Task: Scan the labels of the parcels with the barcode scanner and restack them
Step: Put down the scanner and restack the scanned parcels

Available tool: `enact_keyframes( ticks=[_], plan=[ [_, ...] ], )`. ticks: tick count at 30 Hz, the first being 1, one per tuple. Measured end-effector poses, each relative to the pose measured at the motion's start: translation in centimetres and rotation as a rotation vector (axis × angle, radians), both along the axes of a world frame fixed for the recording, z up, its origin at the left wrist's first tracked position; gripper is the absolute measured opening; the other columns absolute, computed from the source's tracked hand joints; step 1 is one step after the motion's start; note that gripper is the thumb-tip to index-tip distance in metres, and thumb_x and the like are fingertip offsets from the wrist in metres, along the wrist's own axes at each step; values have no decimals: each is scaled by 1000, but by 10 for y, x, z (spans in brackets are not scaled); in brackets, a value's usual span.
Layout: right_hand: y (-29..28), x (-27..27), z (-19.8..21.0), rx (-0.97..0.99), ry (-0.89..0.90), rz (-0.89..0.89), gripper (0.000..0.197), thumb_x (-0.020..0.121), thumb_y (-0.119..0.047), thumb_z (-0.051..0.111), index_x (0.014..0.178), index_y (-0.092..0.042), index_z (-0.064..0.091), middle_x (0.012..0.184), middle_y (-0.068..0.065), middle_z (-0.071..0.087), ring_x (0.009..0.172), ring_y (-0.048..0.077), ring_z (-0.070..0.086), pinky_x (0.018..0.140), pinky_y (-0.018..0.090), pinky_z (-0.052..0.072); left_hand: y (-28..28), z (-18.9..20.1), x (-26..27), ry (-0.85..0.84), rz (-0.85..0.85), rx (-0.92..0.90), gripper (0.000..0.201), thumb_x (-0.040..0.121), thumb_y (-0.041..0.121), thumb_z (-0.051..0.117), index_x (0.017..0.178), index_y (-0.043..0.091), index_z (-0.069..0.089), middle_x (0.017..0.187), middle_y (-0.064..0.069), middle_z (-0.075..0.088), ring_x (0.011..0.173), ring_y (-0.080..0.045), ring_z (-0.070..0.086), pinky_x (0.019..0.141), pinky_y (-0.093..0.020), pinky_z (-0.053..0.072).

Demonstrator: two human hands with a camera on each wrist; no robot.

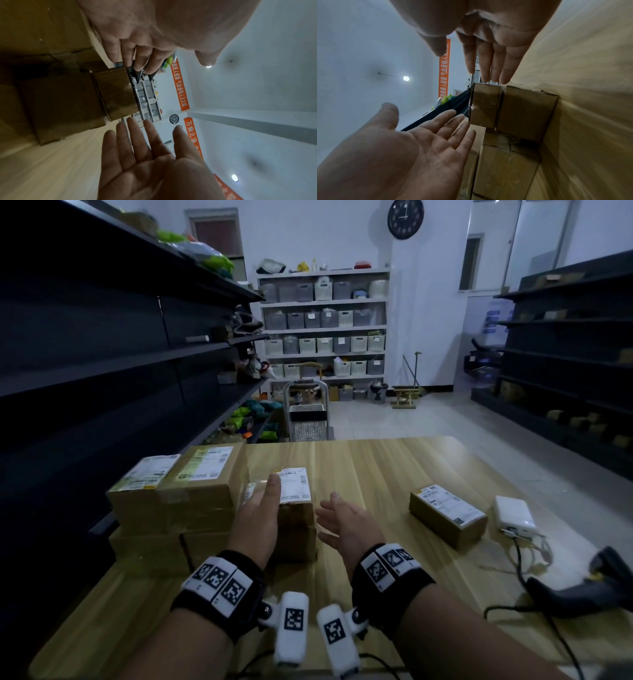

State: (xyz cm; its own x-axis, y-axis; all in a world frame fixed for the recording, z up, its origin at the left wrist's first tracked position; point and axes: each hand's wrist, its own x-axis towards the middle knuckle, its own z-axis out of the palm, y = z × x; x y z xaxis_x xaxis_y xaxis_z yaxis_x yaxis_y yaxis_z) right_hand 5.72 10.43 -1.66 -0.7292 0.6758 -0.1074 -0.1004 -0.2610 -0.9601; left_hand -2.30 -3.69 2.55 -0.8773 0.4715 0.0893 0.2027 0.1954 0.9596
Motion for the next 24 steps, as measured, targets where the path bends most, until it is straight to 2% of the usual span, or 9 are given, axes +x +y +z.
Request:
enact_keyframes(
  ticks=[4,8,9,11,13,14,17,21,24],
  plan=[
    [16,5,-1,8,-16,-32,44,108,-45,54,131,-11,69,127,6,75,118,21,70,107,47,57,-1,9,20,134,2,61,113,72,110,29,144,32,67,138,8,73,131,-17,65,118,-51,48],
    [47,23,5,35,7,-159,38,108,-41,57,124,-9,71,121,6,77,114,23,71,103,48,58,13,15,33,62,-69,76,48,100,79,38,113,42,65,108,25,65,108,-2,61,97,-34,47],
    [58,29,6,43,7,-209,36,107,-41,58,119,-9,72,119,6,78,113,23,72,101,48,59,20,14,36,65,-102,68,49,99,76,37,111,39,65,105,24,64,105,-3,62,93,-29,47],
    [86,43,8,77,-11,-308,32,106,-40,60,108,-12,74,115,6,80,109,23,73,98,47,61,37,6,42,51,-150,64,86,81,97,38,121,29,71,117,11,72,118,-14,67,103,-33,51],
    [113,59,11,93,-36,-396,29,106,-39,61,98,-14,74,113,9,80,102,23,73,94,46,61,62,-9,42,-29,-165,53,123,59,115,37,138,27,69,139,3,71,130,-18,65,118,-48,49],
    [125,68,12,92,-46,-437,29,106,-38,62,94,-14,74,110,10,80,97,23,73,91,46,61,74,-16,44,-94,-193,58,119,63,113,39,139,27,68,142,2,70,129,-17,66,119,-51,49],
    [160,94,10,150,-126,-517,32,104,-43,60,87,-19,73,102,4,79,98,24,73,98,50,60,113,-34,53,-301,-241,78,84,101,79,44,153,15,59,151,-5,65,129,-21,65,117,-49,52],
    [196,120,2,251,-359,-543,42,99,-57,56,94,-21,76,118,7,78,110,30,69,107,55,52,158,-57,66,-501,-279,77,89,104,72,48,161,4,49,145,-13,63,125,-26,64,100,-40,58],
    [214,131,1,335,-518,-517,56,105,-57,49,123,-11,75,134,15,71,123,36,64,112,46,45,182,-62,78,-626,-297,82,97,102,73,52,164,0,42,162,-19,54,144,-34,57,111,-46,53]
  ],
)
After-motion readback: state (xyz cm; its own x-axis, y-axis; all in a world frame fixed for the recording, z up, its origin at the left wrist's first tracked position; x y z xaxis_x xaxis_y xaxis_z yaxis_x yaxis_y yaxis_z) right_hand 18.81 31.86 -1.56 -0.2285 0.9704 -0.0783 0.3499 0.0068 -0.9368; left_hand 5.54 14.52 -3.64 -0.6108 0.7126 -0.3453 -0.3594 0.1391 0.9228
